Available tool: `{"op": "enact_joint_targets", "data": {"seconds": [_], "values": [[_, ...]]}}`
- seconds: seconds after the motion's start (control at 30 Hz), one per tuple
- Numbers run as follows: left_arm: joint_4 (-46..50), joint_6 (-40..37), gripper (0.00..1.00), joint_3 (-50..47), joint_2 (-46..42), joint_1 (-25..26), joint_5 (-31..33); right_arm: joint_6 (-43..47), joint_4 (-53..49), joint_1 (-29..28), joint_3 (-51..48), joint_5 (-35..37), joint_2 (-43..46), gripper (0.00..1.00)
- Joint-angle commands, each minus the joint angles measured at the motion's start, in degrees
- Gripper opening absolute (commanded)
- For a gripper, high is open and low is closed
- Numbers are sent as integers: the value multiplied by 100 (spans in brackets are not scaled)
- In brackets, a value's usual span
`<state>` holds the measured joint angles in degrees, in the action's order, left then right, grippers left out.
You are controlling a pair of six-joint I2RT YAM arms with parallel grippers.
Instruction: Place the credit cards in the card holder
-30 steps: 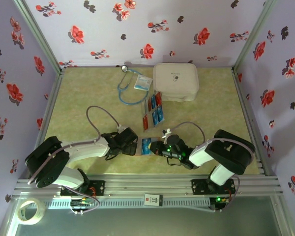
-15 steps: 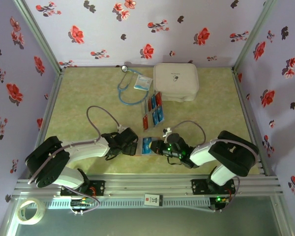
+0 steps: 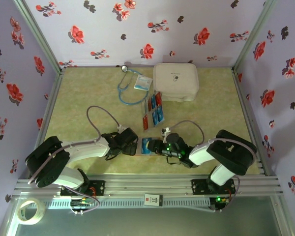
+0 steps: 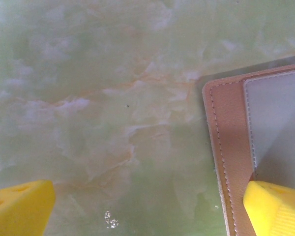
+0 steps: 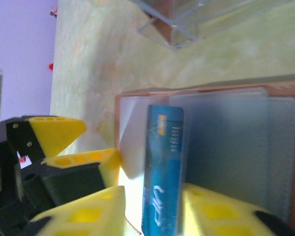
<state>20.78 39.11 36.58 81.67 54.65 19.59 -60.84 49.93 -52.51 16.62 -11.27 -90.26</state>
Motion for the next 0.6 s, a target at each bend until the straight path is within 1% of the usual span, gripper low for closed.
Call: {"op": "enact_joint_targets", "data": {"seconds": [0.0,0.13,0.27,0.47,0.57], "values": [[159,92,100,-24,156,94,55,199,-633,31,69,94,223,44],[170,95,100,-2,139,74,70,418,-1482,28,290,151,599,54],[162,87,100,-18,104,42,81,692,-2484,30,628,249,909,59],[112,40,100,-52,69,-7,88,982,-3516,13,1037,365,1119,61],[73,27,100,-94,38,-16,80,1090,-4179,-19,1275,622,1205,60]]}}
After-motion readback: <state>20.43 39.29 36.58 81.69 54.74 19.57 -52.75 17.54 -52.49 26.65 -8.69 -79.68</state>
